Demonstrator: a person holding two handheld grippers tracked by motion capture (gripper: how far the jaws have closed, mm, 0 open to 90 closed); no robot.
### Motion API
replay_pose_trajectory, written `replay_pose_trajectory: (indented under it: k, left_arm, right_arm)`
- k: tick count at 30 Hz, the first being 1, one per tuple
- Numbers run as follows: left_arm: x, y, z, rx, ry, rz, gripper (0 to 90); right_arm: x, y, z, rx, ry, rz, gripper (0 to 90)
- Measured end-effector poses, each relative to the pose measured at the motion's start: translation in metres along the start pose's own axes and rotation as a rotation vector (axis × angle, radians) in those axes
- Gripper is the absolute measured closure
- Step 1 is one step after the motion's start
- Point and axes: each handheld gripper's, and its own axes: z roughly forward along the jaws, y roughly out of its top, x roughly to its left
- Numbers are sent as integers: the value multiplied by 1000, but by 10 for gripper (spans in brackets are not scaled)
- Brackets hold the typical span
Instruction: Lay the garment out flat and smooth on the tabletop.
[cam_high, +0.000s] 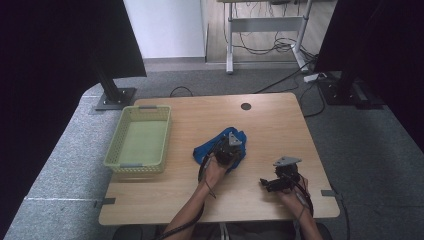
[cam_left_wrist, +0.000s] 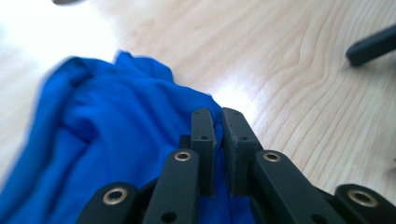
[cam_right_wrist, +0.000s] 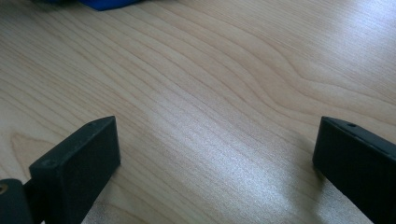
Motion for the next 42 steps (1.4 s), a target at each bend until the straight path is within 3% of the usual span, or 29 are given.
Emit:
replay_pose_trajectory:
  k: [5,10,15,20,28,32,42]
  left_arm:
    - [19,0,-23,-49,24,-41,835]
    - [44,-13,-35,-62,64,-104,835]
    - [65,-36,-29,-31,94,-168,831]
    - [75,-54,-18,0,83,-202,825]
    - [74,-55,-9,31,49,-179,785]
    - [70,-57,-8,24,47,-172,787]
    - [44,-60,-9,5,15,-141,786]
  right_arm:
    - [0,0,0,0,0,0,3]
    - [0,0,0,0,-1,-1,3]
    - [0,0,0,1,-1,1,4]
    - [0,0,0,1,-2,2,4]
    - [0,0,0,-1,-4,5,12]
    - [0,3,1,-11,2,17,67]
    - [8,40,12,-84,44,7,88]
